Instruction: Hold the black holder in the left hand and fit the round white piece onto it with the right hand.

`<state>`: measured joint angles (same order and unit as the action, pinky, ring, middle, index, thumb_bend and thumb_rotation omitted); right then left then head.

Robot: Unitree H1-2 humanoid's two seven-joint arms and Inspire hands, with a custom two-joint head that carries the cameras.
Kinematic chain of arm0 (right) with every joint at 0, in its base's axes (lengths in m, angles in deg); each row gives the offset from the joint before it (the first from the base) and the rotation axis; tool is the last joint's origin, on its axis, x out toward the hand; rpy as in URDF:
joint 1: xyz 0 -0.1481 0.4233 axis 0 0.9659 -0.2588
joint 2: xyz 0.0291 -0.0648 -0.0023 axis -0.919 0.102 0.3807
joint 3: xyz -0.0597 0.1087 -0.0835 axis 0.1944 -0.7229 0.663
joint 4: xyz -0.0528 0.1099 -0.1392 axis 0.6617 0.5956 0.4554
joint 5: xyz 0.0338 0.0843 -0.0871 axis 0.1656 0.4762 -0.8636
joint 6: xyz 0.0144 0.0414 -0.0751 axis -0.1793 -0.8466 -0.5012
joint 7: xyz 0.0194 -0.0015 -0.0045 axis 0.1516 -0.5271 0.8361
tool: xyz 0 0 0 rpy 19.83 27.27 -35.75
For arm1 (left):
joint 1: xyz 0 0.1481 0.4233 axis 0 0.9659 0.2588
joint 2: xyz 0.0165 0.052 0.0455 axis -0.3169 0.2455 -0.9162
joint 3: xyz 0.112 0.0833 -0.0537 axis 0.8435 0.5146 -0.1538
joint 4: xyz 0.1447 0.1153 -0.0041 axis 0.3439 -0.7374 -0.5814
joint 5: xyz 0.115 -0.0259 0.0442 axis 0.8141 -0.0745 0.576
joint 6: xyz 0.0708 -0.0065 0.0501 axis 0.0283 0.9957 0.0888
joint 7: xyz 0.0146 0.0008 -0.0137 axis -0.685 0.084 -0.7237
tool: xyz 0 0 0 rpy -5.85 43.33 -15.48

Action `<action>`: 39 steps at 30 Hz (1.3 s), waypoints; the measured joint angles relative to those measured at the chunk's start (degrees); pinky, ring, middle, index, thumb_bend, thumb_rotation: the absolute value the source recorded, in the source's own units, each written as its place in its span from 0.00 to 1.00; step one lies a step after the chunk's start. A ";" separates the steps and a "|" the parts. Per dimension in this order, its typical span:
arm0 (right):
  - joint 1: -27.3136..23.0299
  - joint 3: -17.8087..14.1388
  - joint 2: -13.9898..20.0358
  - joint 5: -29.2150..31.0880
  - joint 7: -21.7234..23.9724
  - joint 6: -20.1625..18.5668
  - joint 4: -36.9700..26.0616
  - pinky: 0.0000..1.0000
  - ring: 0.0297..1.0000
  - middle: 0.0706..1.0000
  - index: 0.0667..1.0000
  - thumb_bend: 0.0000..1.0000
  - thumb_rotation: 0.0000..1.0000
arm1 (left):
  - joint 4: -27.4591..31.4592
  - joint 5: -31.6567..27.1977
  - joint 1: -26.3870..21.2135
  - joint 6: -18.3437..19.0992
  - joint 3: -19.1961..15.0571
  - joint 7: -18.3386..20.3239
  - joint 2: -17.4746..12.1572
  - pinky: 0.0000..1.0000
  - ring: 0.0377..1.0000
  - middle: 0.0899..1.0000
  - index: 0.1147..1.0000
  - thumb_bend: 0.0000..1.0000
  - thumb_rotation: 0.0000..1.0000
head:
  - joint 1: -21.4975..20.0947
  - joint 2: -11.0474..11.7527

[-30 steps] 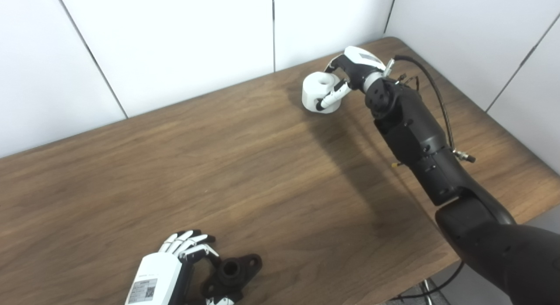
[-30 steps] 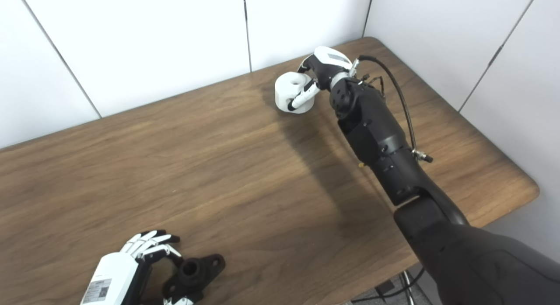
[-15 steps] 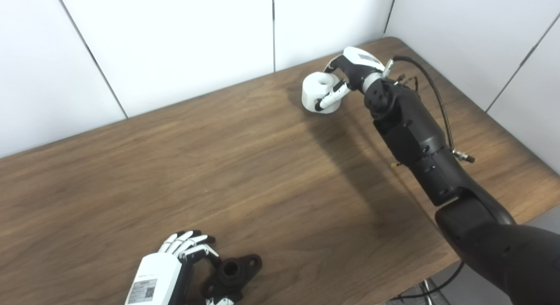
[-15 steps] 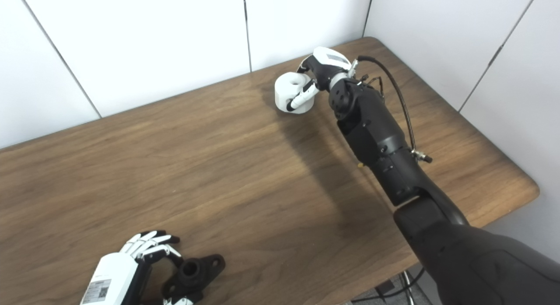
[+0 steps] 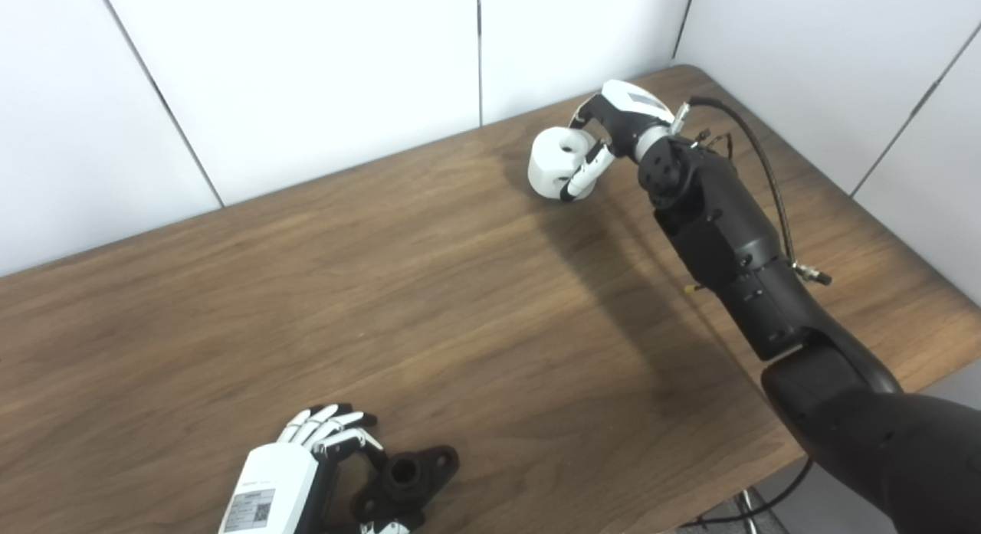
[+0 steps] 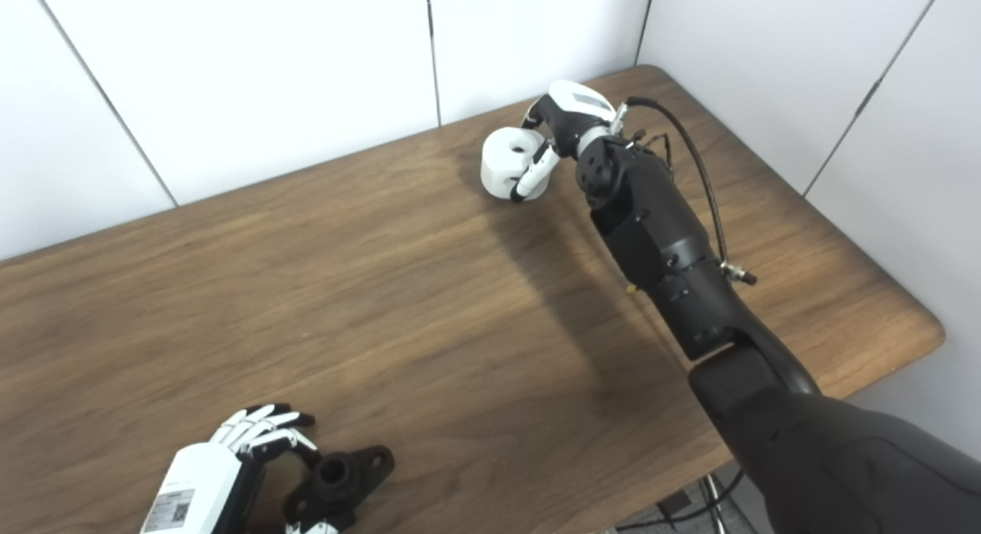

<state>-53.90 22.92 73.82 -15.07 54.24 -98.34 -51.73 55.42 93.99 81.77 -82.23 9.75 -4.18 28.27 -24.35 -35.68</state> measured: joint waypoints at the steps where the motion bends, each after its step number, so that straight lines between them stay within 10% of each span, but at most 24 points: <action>1: 0.00 -0.10 -0.04 -0.01 0.00 0.00 0.00 0.86 0.91 0.81 0.45 0.52 0.15 | 0.00 -0.01 0.01 0.00 -0.01 0.00 0.00 0.89 0.84 0.73 0.42 0.52 0.05 | 0.00 0.00; 26: 0.39 2.05 1.93 4.73 -1.14 0.52 -4.53 0.80 0.82 0.76 0.45 0.52 0.14 | -0.26 0.79 -0.56 0.11 0.36 0.04 0.68 0.88 0.83 0.74 0.42 0.52 0.05 | 3.07 -0.26; 39: 1.75 5.59 4.13 2.80 13.92 0.02 -24.24 0.85 0.88 0.75 0.45 0.53 0.14 | -1.96 2.93 -1.55 0.62 0.93 -0.42 3.29 0.90 0.84 0.75 0.42 0.52 0.05 | 11.86 -3.07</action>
<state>-52.15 28.51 77.95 -12.28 68.16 -98.33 -75.98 53.47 96.92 80.21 -81.61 10.68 -4.60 31.56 -12.48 -38.76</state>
